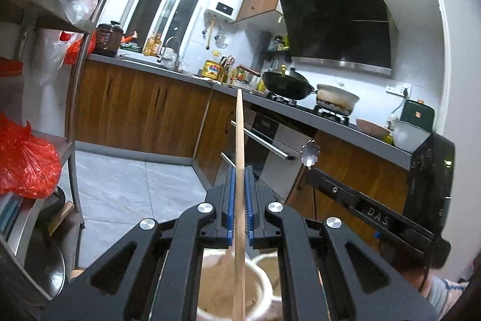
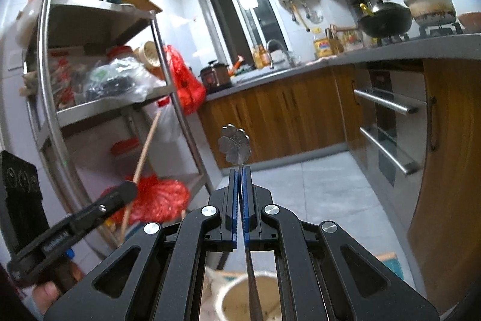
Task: Organize utensils
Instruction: 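Put the chopstick in the tall cup while the right tool drops the spoon in the short cup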
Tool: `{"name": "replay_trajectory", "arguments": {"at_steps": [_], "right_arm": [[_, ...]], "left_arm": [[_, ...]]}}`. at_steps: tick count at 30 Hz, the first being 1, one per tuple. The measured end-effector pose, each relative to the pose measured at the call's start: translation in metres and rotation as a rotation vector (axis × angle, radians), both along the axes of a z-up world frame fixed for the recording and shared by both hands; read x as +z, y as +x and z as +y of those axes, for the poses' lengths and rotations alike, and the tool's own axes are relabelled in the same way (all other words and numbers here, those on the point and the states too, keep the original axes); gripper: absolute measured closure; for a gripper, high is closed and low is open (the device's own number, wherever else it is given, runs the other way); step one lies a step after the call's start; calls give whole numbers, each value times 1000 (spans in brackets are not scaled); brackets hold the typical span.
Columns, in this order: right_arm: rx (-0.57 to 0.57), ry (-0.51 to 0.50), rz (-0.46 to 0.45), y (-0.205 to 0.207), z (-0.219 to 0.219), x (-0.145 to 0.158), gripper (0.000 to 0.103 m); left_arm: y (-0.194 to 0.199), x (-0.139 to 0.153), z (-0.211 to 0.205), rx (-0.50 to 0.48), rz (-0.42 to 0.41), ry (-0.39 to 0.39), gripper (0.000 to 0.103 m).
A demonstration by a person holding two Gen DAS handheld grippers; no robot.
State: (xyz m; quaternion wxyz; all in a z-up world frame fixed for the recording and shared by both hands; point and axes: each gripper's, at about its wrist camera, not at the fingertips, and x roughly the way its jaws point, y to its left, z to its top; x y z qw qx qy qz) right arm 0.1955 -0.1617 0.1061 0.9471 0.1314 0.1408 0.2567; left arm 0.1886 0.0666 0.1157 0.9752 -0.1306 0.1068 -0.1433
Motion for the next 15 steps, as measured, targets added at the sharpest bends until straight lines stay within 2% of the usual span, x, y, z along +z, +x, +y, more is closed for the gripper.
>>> {"name": "replay_trajectory", "arguments": {"at_steps": [3, 7, 15], "right_arm": [[-26, 13, -22, 7, 4, -4, 99], [-33, 8, 1, 18, 12, -20, 99], [45, -69, 53, 18, 26, -49, 99]], "left_arm": [[12, -10, -3, 36, -3, 20, 97], [19, -22, -4, 66, -7, 37, 97], [8, -46, 1, 27, 42, 29, 97]]}}
